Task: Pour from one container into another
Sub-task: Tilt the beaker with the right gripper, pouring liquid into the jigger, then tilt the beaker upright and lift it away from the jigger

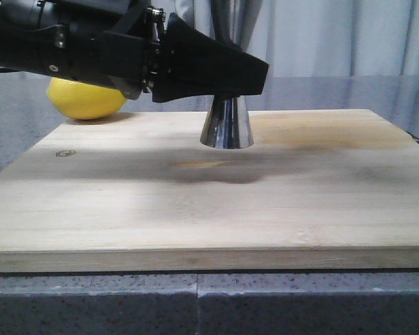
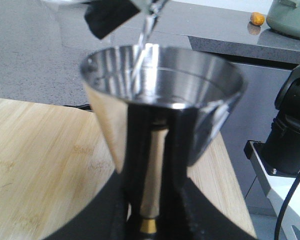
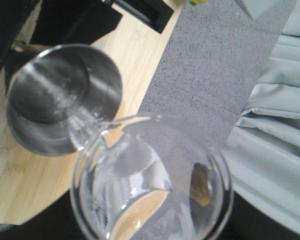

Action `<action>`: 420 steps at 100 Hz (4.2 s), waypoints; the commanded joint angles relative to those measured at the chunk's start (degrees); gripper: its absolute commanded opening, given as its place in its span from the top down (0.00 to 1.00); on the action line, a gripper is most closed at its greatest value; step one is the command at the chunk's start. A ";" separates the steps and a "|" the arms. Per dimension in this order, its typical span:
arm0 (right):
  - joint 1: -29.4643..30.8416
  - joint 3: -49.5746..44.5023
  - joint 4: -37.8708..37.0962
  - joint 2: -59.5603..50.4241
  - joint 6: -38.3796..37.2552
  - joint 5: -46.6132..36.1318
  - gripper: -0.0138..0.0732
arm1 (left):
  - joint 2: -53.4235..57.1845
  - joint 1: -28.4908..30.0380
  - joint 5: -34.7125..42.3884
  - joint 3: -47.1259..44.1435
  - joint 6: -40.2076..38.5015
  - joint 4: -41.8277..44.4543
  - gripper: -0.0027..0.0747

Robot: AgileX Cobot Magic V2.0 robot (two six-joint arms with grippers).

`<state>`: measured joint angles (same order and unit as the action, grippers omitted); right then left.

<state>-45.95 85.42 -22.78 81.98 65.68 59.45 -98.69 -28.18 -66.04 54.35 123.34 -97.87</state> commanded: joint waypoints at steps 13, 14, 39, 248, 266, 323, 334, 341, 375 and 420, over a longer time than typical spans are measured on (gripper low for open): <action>-0.08 2.10 -2.42 -1.74 0.00 -2.62 0.61 | 2.99 -0.44 -6.22 1.56 -0.35 -3.63 0.99; -0.08 2.10 -2.51 -1.74 0.00 -2.62 0.61 | 2.99 -0.44 -6.22 1.56 -0.35 -3.63 0.99; -1.71 2.10 -4.29 -1.74 0.00 -2.62 0.61 | 2.99 -0.44 -6.22 1.56 -0.35 -3.63 0.99; -3.32 2.10 -8.56 -1.74 0.00 -2.43 0.61 | 2.99 -0.44 -6.22 1.56 -1.39 -3.63 0.99; -3.32 2.10 -8.65 -1.74 0.00 -2.43 0.61 | 2.99 -0.44 -6.22 1.56 -1.39 -3.63 0.99; -3.32 2.10 -8.67 -1.74 -0.94 -2.43 0.61 | 2.99 -0.44 -6.22 1.56 -1.39 -3.63 0.99; -3.32 2.10 -8.67 -1.74 -1.64 -2.43 0.61 | 2.99 -0.44 -6.22 1.56 -1.39 -3.63 0.99; -3.32 2.10 -8.67 -1.74 -2.42 -2.43 0.61 | 2.99 -0.44 -6.22 1.56 -1.39 -3.63 0.99; -3.32 2.10 -8.67 -1.74 -4.71 -1.15 0.61 | 2.99 -0.44 -6.22 1.56 -1.39 -3.63 0.99; -1.57 2.10 -13.31 -1.74 -14.67 0.67 0.61 | 2.99 -0.44 -6.60 1.56 -1.39 -3.59 0.99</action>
<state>-48.60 85.42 -32.77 81.98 53.73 61.79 -98.69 -28.18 -66.08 54.35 122.11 -97.61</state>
